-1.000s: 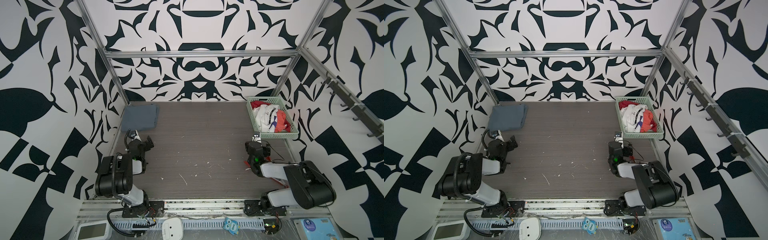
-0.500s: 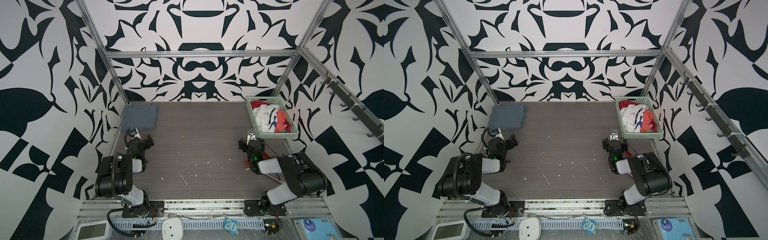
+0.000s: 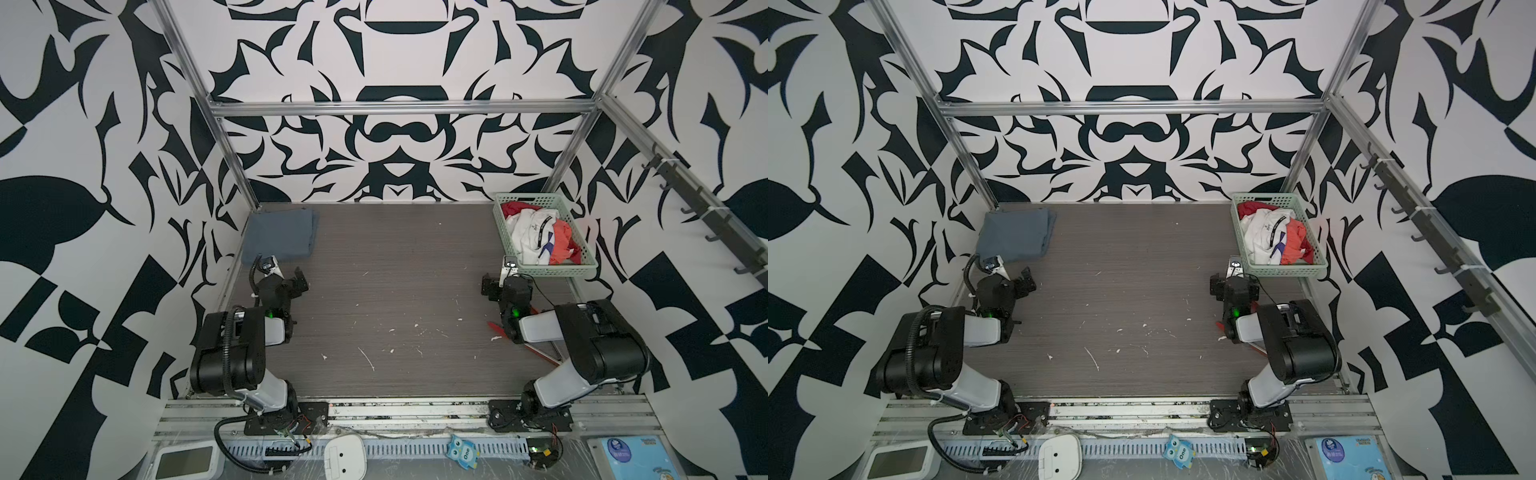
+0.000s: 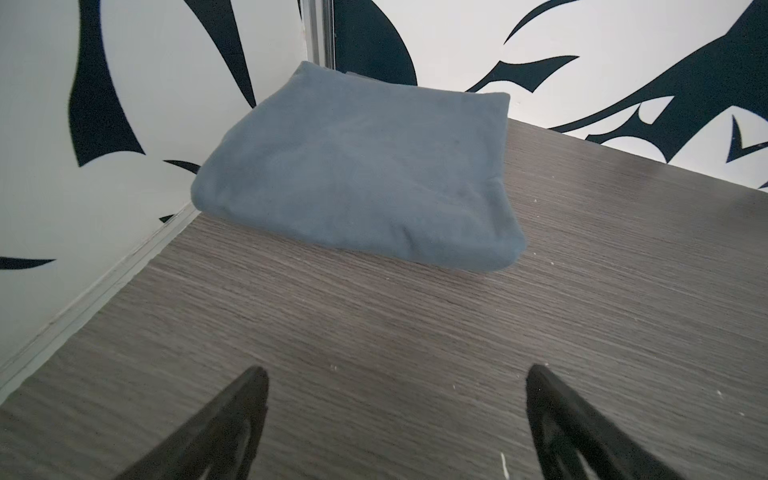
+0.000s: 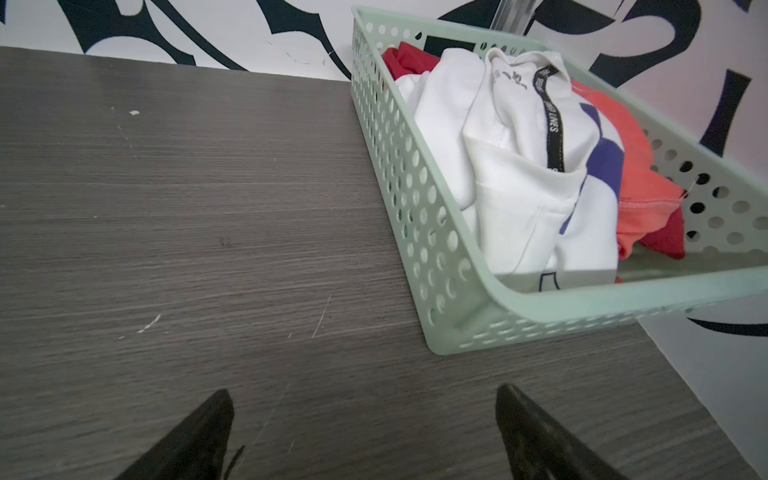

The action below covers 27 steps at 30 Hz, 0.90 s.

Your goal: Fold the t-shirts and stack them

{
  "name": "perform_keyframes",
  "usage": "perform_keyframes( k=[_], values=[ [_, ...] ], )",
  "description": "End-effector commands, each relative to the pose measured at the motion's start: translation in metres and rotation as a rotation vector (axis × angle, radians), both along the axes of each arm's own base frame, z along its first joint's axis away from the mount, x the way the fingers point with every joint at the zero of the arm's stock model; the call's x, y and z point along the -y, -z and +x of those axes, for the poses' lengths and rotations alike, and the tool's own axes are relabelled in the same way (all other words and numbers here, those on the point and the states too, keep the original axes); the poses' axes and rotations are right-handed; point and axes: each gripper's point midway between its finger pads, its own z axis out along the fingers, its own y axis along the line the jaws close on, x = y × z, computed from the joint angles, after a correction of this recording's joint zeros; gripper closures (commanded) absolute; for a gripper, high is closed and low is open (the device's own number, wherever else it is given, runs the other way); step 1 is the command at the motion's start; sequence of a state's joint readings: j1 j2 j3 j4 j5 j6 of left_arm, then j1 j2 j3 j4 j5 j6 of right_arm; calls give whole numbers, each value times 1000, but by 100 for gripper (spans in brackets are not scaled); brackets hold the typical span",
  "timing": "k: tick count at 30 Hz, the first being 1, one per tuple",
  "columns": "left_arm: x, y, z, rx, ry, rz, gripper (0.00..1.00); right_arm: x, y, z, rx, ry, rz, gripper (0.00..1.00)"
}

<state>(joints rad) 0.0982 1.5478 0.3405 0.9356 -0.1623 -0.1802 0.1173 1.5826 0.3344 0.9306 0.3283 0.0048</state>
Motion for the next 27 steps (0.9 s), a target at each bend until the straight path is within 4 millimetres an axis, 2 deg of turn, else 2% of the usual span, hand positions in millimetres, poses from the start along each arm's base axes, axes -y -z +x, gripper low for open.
perform_keyframes(
  k=[1,27],
  values=[
    [0,-6,5,9,1,21,1,0,-14,4,48,5,22,0],
    [1,-6,5,6,7,27,1,-2,-14,6,47,-3,27,0]
  ],
)
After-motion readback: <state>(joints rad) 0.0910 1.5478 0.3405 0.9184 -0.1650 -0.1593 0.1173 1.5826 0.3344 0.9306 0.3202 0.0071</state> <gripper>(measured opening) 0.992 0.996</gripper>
